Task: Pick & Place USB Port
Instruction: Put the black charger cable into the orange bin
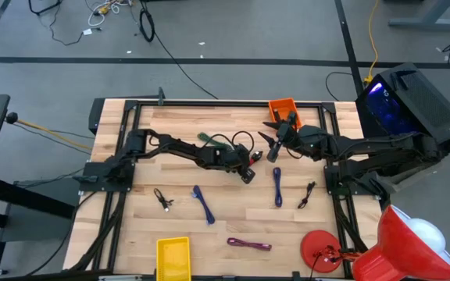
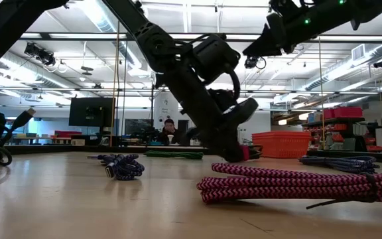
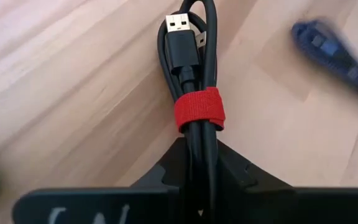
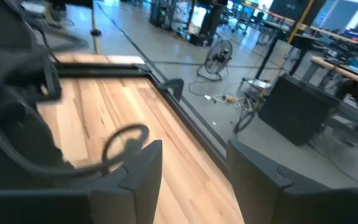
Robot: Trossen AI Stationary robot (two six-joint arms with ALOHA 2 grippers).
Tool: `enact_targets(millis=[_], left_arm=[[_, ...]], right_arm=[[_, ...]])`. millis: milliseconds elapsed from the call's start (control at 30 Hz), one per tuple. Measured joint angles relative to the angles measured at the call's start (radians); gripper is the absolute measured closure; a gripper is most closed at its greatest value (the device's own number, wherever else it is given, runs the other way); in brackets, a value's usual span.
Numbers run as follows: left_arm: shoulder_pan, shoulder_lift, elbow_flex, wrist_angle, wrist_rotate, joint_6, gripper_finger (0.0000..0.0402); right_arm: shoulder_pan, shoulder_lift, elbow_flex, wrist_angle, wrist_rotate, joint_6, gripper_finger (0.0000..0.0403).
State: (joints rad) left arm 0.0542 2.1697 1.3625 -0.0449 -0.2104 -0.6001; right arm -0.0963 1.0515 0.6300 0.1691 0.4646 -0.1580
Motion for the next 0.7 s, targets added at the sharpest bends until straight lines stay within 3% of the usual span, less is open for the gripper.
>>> enact_targets(millis=[133,467,700], left_arm=[[0.000,-0.064,-0.006,-0.081,-0.096,0.057,0.0353],[-0.009,-0.371,-0.001,-0.140,-0.332,0.289,0.0353],[-0.008,-0.535,-0.001,-0.095,-0.332,0.442,0.0353]], right_arm=[[-0.001,0.000,0.000,-0.060,0.018,0.025,0.0222],[-0.001,0.000,0.000,-0.075,0.017,0.051,0.0222],[-0.001,0.000,0.000,0.045,-0.066,0.046,0.0222]])
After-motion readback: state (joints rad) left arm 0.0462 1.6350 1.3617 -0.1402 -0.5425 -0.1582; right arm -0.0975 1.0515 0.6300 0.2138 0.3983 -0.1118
